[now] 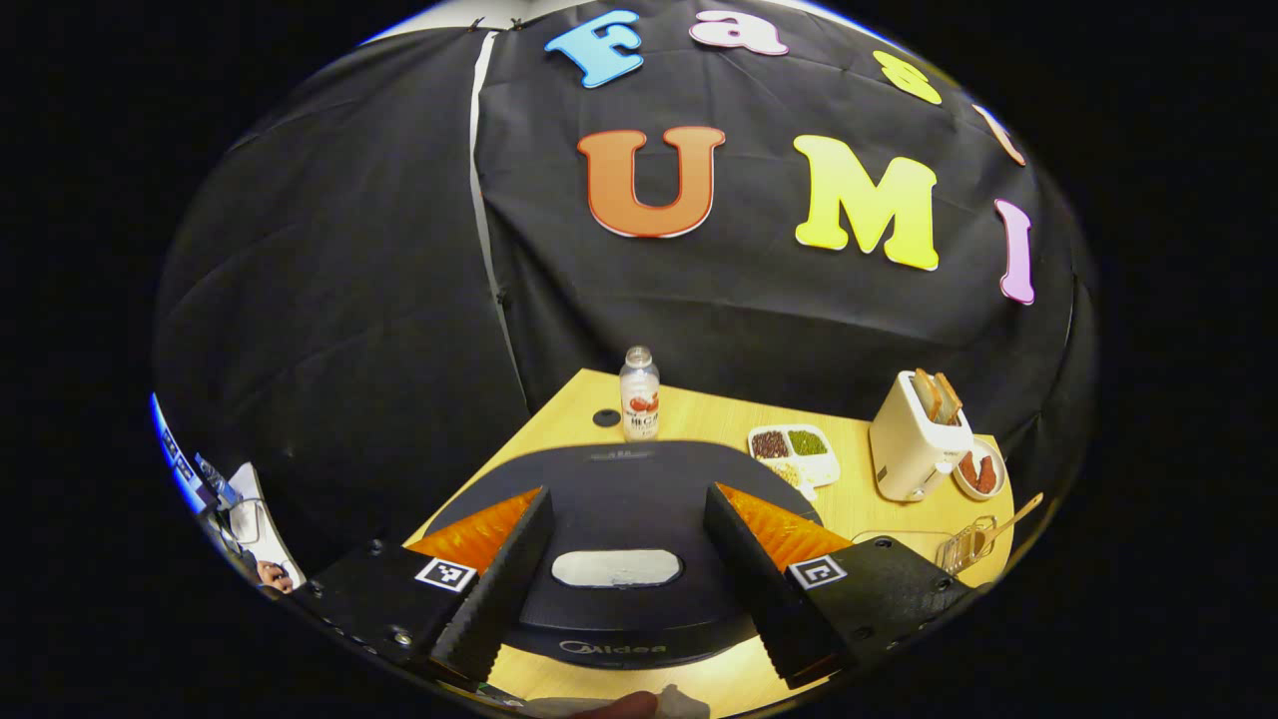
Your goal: Close the left gripper, press the button to open the rice cooker; take a wooden spoon from the chopstick holder with the right hand, scoop a spoonful of rice and pour it into the rice cooker, then put the wooden spoon back into the chopstick holder.
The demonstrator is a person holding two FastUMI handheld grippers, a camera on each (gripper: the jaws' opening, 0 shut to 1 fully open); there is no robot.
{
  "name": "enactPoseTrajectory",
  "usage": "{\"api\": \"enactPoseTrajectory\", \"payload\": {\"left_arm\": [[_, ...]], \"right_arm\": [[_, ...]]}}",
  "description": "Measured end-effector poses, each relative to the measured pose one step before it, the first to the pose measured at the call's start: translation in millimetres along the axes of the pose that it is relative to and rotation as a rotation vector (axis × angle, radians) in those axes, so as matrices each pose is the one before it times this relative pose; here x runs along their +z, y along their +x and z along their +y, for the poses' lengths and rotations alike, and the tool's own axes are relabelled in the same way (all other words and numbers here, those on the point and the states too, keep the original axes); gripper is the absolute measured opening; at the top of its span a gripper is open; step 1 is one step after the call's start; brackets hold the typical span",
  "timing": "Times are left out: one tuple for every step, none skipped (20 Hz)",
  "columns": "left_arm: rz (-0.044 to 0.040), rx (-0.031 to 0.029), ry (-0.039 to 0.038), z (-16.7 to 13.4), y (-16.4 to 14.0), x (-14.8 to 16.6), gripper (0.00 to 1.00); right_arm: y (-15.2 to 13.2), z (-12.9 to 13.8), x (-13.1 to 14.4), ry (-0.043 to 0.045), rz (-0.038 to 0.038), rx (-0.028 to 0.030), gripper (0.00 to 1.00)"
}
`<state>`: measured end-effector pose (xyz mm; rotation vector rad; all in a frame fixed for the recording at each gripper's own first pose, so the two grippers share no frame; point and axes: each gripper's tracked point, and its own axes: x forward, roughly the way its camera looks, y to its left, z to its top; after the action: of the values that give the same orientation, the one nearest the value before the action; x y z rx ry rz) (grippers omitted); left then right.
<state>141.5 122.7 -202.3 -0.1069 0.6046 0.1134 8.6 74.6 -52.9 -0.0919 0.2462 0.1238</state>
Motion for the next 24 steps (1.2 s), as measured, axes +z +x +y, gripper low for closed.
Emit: {"api": "enactPoseTrajectory", "payload": {"left_arm": [[-0.00237, 0.00346, 0.00628, 0.35, -1.25, -9.1, 0.99], [0.00232, -0.00072, 0.00735, -0.77, 0.32, -8.43, 0.99], [0.00955, -0.00091, -0.00528, -5.86, 4.09, -6.46, 0.99], [0.03408, -0.00249, -0.01914, -1.55, -0.88, -12.37, 0.99], [0.03308, -0.00419, -0.00947, -1.87, 0.93, -11.65, 0.99], [0.03069, 0.00358, 0.00458, -0.79, 0.48, -13.45, 0.99], [0.03185, 0.00354, 0.00744, -0.31, -0.76, -11.01, 0.99], [-0.05325, 0.00443, 0.01136, 2.16, -0.56, 7.5, 0.99], [0.03158, 0.00089, -0.013, 0.21, -1.46, -7.85, 0.99], [-0.01744, -0.00186, -0.01559, 0.19, -0.6, 3.54, 1.0], [0.01594, -0.00325, -0.00852, -0.3, -0.38, -4.84, 1.0], [-0.01278, -0.00135, 0.002, 0.51, 2.78, 2.89, 1.0], [0.01489, 0.00076, -0.00211, -0.51, 0.87, -3.89, 1.0], [0.0111, 0.00007, -0.01255, 0.6, -0.11, -2.23, 1.0], [-0.01349, -0.001, -0.00515, -0.33, 1.55, 1.74, 1.0], [0.00499, -0.00057, 0.00486, 0.84, -0.1, -1.63, 1.0], [-0.0038, -0.00355, 0.00472, -0.63, 0.78, 0.56, 1.0], [-0.00496, -0.00352, -0.00215, 2.44, -2.04, 1.9, 1.0], [0.00675, -0.00131, 0.00047, -0.23, 1.85, -0.15, 1.0], [-0.01546, 0.00154, 0.01335, 1.81, 0.25, 2.62, 1.0], [0.0146, 0.00467, 0.00174, 1.34, -1.28, -2.12, 1.0], [-0.01843, 0.00054, 0.0154, 0.05, 1.7, 4.9, 1.0], [0.0188, 0.00592, -0.01138, 0.34, -2.38, -1.8, 1.0], [-0.01215, 0.00214, 0.0054, 0.29, 2.2, 5.08, 0.99]], "right_arm": [[1.26, -0.24, -1.84, -0.00391, 0.00624, 0.00162, 1.0], [0.23, 0.83, -1.9, -0.00352, 0.00552, 0.0034, 0.97], [-0.34, 0.63, -2.42, -0.0011, 0.00584, 0.0007, 0.97], [0.24, 1.04, -2.44, -0.0003, 0.00728, 0.00202, 1.0], [1.07, 1.3, -1.48, 0.00091, 0.00446, 0.00421, 1.0], [0.49, 1.5, -0.91, -0.00093, 0.00575, 0.00353, 1.0], [0.39, -0.08, -0.94, -0.00216, 0.00316, 0.0018, 1.0], [-0.42, -0.55, 0.74, -0.00317, 0.00032, -0.00273, 1.0], [0.78, -0.23, -0.98, -0.00028, 0.00348, 0.00178, 1.0], [0.9, 0.16, -0.11, 0.00372, 0.00248, 0.00082, 1.0], [0.05, 1.01, -1.28, 0.00185, 0.0041, -0.00008, 1.0], [0.53, 0.15, -0.51, 0.00113, 0.00474, 0.00134, 1.0], [0.7, -0.14, -0.7, -0.00009, 0.00293, 0.00076, 1.0], [-0.46, -0.16, 0.31, 0.00183, 0.00198, -0.00007, 1.0], [0.57, -1.28, 0.14, 0.00142, -0.00047, -0.00191, 1.0], [1.1, -0.74, 0.43, -0.00107, 0.00173, -0.00171, 0.97], [1.31, -0.09, -1.19, 0.00119, 0.00127, 0.00138, 1.0], [0.52, 0.13, -1.02, 0.00538, 0.00626, 0.00081, 1.0], [0.73, 0.34, -1.46, 0.00803, 0.00513, 0.00243, 1.0], [0.34, 0.09, -0.11, -0.00246, -0.00096, 0.00132, 1.0], [0.68, -0.92, -0.62, -0.00538, 0.00252, -0.00441, 1.0], [0.1, 0.1, 2.12, -0.00672, -0.00979, 0.00054, 1.0], [-0.05, -2.32, 3.37, -0.00784, -0.01345, -0.01249, 1.0], [1.0, -1.91, 3.09, -0.00637, -0.01081, -0.00622, 1.0]]}}
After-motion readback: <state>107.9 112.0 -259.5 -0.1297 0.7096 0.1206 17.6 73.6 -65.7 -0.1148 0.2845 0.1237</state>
